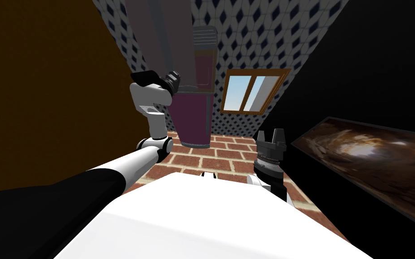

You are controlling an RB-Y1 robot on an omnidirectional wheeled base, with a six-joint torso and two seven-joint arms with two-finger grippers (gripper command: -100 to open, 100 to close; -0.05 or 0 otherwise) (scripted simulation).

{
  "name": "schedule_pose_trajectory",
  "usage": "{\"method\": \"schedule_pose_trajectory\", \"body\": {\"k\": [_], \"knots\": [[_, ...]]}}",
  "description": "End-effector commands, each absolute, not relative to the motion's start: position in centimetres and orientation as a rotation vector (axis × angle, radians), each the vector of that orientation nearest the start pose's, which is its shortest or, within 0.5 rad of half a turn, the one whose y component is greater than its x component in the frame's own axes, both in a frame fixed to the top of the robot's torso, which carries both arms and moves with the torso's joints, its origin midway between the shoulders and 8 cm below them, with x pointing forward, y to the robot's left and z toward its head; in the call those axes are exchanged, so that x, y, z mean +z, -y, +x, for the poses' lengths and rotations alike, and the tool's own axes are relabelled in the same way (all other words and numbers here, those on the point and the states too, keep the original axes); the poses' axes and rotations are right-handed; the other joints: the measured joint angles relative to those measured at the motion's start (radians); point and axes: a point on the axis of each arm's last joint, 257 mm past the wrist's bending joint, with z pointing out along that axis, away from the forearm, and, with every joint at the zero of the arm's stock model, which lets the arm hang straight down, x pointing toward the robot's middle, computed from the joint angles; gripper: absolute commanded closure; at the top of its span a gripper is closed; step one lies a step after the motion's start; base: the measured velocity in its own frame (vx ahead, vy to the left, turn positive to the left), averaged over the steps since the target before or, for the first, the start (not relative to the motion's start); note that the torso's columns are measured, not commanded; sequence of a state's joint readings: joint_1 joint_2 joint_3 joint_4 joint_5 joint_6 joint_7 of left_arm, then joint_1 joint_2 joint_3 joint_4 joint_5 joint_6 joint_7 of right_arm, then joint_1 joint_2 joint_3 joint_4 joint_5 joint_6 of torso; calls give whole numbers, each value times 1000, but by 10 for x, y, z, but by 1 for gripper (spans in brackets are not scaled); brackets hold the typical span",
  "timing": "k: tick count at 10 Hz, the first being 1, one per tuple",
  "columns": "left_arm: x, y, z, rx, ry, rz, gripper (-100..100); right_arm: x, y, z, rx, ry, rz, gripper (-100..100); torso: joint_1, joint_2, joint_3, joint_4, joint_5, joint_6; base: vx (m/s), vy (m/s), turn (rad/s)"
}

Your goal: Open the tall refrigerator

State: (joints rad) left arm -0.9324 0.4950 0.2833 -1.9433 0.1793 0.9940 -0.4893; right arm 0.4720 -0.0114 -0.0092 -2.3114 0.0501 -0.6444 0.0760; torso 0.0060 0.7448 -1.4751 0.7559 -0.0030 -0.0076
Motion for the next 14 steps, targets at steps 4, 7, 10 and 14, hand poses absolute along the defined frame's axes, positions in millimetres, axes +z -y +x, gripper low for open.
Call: {"method": "schedule_pose_trajectory", "body": {"k": [4, 7, 10, 14], "knots": [[332, -279, 541, -808, -1067, -509, 100, 71, 263, 312, 1243, -524, 429, 0, 0, 2, 0, 0, -3, 6, -95, 133, -17], [335, -256, 536, -858, -1095, -473, 100, 71, 263, 312, 1243, -524, 429, 0, 4, 14, 10, 3, 3, 1, -185, 258, -18], [311, -237, 548, -896, -1170, -476, 100, 71, 263, 312, 1243, -524, 429, 0, -20, 3, 4, -4, -6, 8, -89, 184, 10], [315, -204, 532, -988, -1192, -413, 100, 71, 263, 312, 1243, -524, 429, 0, -5, 0, 1, -5, 0, 7, -59, 296, -57]]}}
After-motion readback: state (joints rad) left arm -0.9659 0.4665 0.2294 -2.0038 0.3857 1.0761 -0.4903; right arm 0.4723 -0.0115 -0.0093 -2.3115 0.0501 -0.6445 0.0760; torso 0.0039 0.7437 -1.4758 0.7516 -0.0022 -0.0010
